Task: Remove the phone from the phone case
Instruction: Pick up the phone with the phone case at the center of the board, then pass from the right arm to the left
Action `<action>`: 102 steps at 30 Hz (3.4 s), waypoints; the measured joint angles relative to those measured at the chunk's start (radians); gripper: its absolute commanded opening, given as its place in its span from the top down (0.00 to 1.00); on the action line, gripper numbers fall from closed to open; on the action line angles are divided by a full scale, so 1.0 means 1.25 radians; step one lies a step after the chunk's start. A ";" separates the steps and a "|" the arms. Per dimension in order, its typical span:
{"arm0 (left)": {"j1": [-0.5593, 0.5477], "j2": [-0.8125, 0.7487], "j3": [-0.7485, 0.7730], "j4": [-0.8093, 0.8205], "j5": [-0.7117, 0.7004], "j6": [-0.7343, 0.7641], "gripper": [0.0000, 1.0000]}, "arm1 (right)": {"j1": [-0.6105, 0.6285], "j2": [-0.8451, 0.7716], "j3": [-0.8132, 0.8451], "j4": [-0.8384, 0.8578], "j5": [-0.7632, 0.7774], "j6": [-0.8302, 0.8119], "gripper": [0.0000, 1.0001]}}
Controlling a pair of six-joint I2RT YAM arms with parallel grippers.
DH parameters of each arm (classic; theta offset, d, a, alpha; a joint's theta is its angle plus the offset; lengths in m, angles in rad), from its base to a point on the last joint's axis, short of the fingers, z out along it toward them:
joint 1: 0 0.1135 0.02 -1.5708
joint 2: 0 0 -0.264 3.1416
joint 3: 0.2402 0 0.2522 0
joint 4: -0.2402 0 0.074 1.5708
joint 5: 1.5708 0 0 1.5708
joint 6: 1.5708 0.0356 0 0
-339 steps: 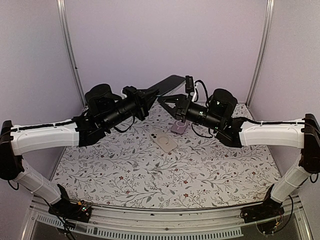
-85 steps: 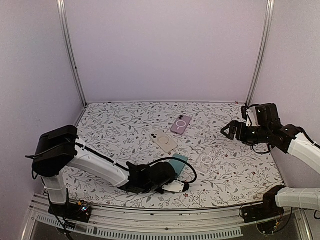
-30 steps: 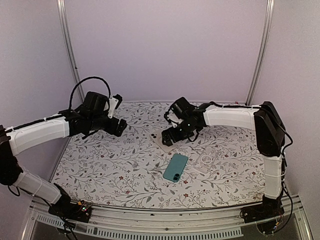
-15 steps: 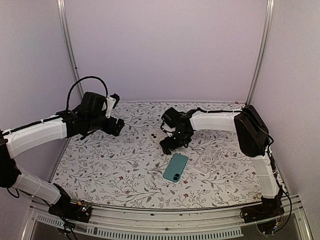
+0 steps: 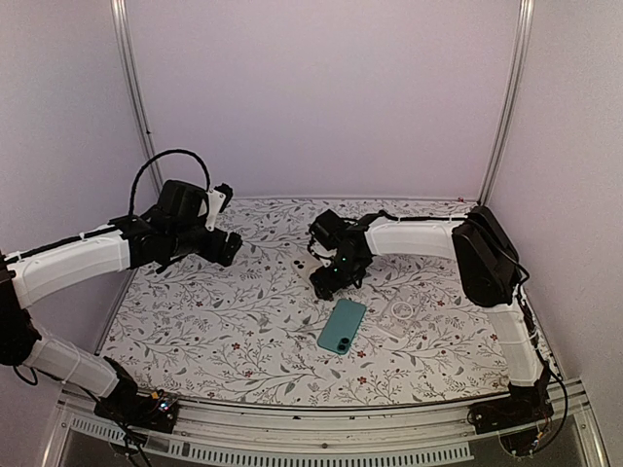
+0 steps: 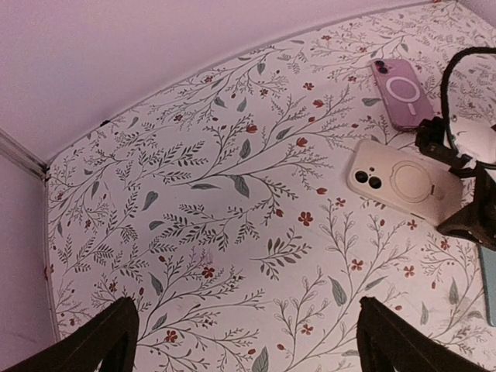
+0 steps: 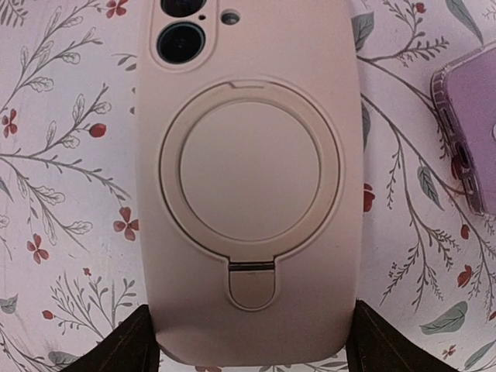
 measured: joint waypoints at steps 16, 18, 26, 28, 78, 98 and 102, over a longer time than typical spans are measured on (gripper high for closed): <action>0.000 -0.022 -0.012 0.011 0.034 -0.020 0.01 | -0.001 -0.045 -0.089 0.094 -0.033 -0.002 0.62; 0.000 -0.033 -0.017 0.019 0.034 -0.033 0.01 | -0.001 -0.056 -0.109 0.109 -0.037 -0.002 0.63; 0.006 -0.042 -0.019 0.031 0.064 -0.105 0.01 | 0.000 -0.146 -0.218 0.158 -0.098 0.002 0.65; 0.007 -0.042 -0.019 0.027 0.090 -0.133 0.02 | 0.000 -0.166 -0.237 0.173 -0.112 0.003 0.65; 0.037 -0.054 -0.155 0.388 0.430 -0.984 0.59 | 0.000 -0.397 -0.394 0.493 -0.504 0.182 0.66; 0.036 -0.002 -0.135 0.411 0.465 -1.003 0.75 | 0.013 -0.397 -0.394 0.481 -0.444 0.141 0.68; 0.036 0.007 -0.129 0.408 0.464 -1.004 0.82 | 0.015 -0.397 -0.394 0.478 -0.431 0.128 0.68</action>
